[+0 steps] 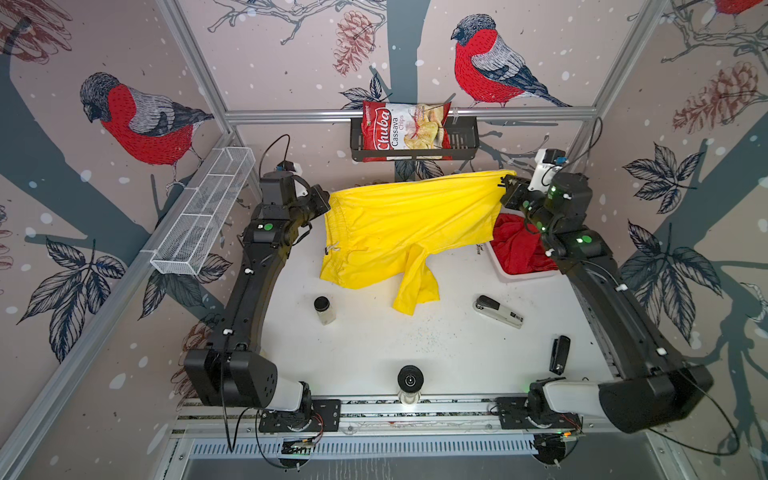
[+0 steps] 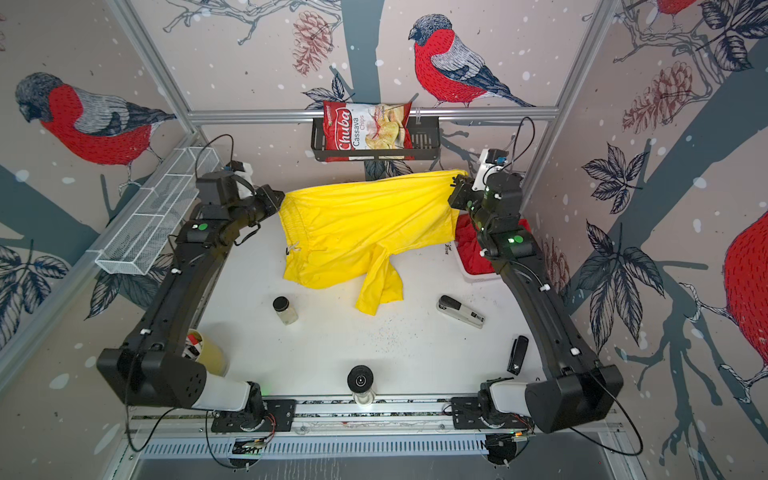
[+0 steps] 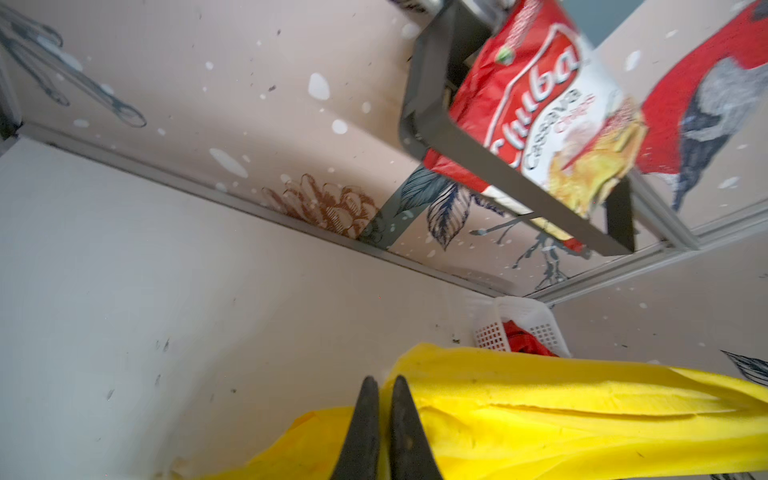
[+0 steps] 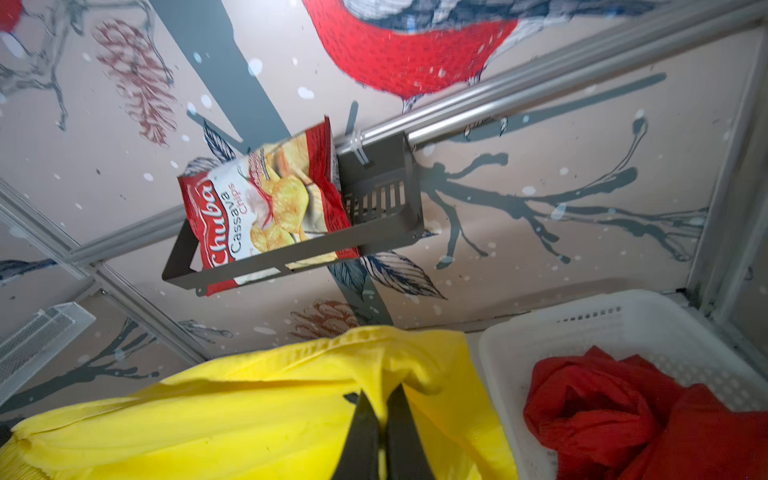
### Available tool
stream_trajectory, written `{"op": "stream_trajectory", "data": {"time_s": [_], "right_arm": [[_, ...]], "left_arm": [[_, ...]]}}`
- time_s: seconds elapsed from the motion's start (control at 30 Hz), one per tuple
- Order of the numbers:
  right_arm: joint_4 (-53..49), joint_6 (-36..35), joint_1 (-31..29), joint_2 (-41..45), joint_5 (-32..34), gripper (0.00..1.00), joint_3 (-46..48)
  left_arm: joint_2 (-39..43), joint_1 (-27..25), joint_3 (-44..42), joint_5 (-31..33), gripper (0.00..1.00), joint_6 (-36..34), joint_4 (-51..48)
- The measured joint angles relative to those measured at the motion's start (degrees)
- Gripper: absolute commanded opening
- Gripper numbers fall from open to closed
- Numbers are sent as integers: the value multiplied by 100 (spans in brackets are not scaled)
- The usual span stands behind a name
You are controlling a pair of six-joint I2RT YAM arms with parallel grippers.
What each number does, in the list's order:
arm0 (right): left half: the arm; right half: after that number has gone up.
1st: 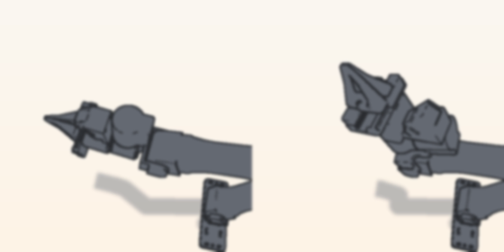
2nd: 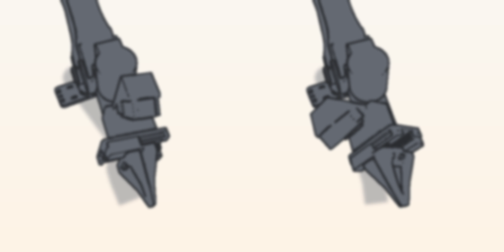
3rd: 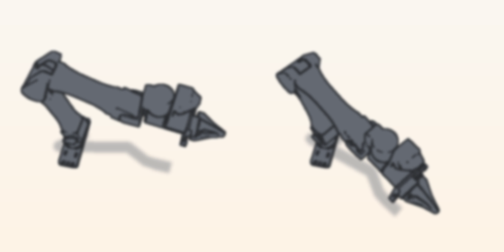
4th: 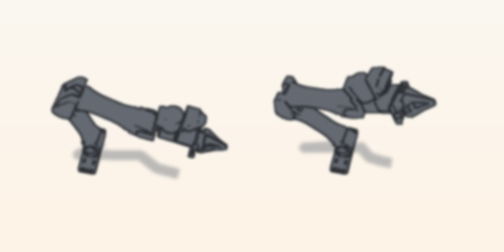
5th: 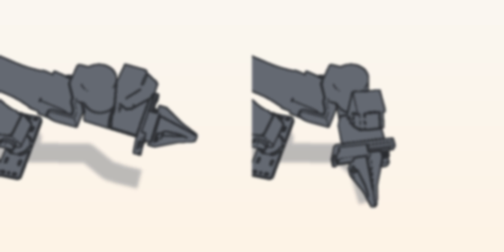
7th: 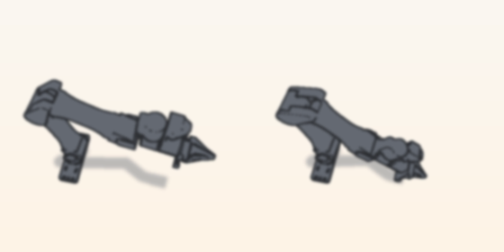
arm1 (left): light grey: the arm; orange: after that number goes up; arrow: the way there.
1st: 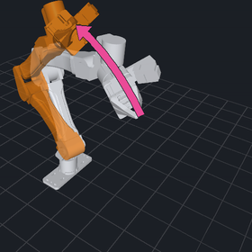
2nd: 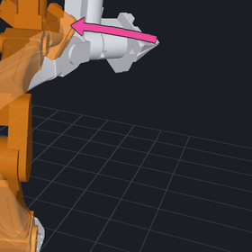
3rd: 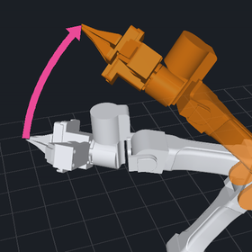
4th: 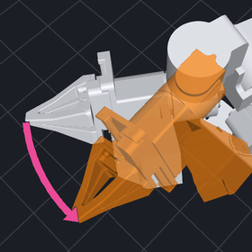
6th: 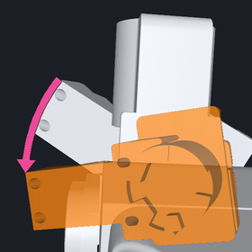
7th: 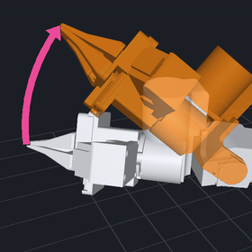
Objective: Fold and stack the shorts
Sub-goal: 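Lift the yellow shorts up with both grippers and stretch them apart, then lay the stretched shorts flat on the table and open both grippers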
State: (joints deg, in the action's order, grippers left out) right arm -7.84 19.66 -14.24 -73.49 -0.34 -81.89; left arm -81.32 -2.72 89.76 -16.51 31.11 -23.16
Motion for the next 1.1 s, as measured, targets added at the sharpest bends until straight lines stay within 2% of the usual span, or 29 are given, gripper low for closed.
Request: {"op": "stream_trajectory", "data": {"time_s": [0.37,0.53,0.63,0.77,0.93,1.1], "right_arm": [[431,-44,127,1008,175,0,-70],[507,-140,144,973,398,0,-448],[570,-94,151,667,415,0,-597],[601,181,146,4,284,0,-365],[518,511,-42,-1154,-22,0,188],[531,616,-208,-2570,-20,0,-96]], "left_arm": [[682,-7,817,-684,0,4,17],[706,-22,931,-1036,0,59,85],[680,-24,695,-1025,0,50,264],[457,96,-85,-876,0,31,520],[-310,577,-1290,-920,0,201,949],[-1169,861,-1587,-962,0,376,1427]]}}
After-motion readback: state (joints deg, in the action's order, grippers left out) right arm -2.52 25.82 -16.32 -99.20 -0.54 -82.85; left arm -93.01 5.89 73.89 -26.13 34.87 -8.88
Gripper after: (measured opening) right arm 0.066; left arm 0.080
